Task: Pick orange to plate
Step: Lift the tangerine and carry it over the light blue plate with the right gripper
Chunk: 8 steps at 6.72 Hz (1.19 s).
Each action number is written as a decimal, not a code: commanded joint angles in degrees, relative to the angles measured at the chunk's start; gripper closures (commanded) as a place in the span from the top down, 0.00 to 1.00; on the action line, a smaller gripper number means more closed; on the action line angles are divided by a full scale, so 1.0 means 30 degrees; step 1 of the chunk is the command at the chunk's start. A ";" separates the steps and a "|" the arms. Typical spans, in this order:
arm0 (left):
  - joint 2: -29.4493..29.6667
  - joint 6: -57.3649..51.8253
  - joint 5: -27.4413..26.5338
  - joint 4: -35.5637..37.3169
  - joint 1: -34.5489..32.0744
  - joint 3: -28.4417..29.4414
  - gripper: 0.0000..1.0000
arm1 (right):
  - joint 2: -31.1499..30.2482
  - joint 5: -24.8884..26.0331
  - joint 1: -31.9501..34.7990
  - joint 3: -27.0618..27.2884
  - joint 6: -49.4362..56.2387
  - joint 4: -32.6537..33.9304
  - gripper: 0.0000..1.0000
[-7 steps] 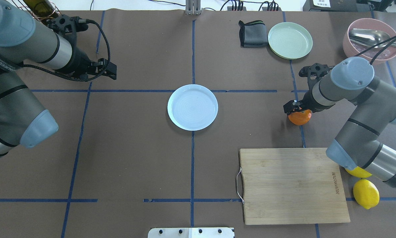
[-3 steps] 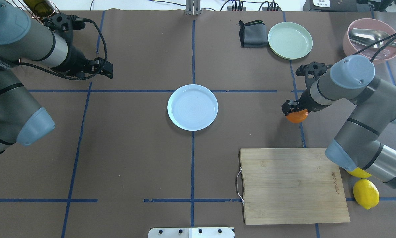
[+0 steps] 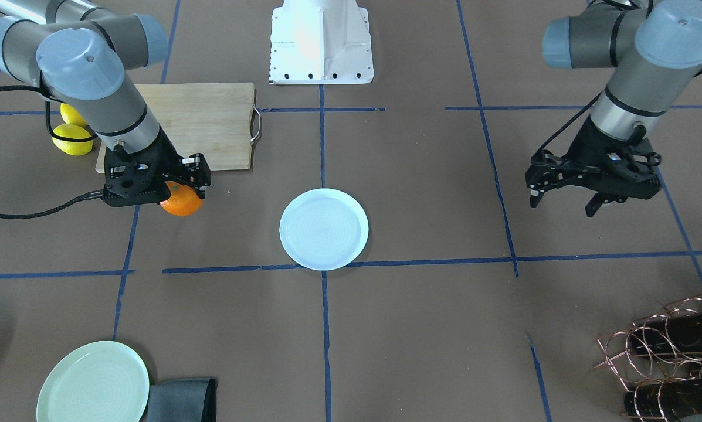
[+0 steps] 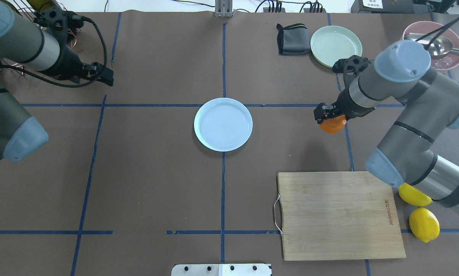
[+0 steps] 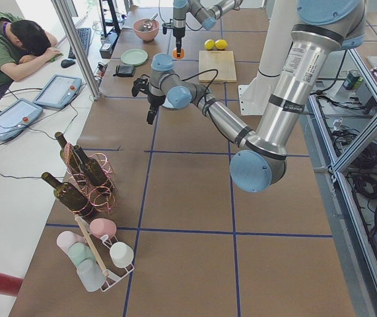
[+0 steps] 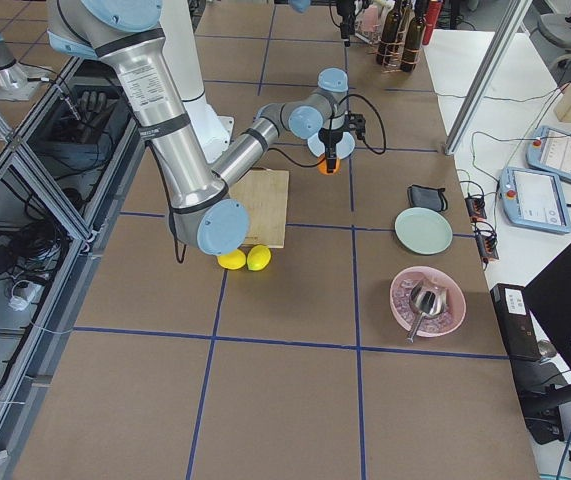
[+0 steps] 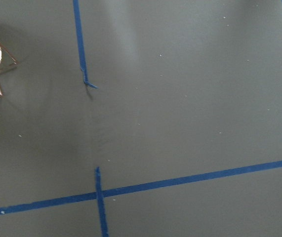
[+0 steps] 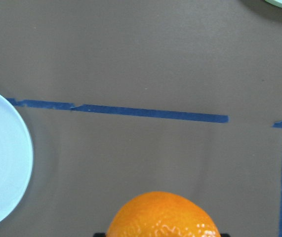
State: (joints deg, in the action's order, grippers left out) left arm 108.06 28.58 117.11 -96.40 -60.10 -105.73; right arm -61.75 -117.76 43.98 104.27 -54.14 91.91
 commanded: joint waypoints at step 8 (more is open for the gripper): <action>-0.4000 -1.1432 -0.0043 0.0962 -0.5631 0.1229 1.00 | 0.8133 0.4769 -0.4348 -1.0351 -0.3105 -0.2976 0.04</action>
State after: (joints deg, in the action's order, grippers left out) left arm 96.08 -5.65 116.95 -93.55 -76.59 -102.69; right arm -37.50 -103.69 31.14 74.42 -63.55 83.96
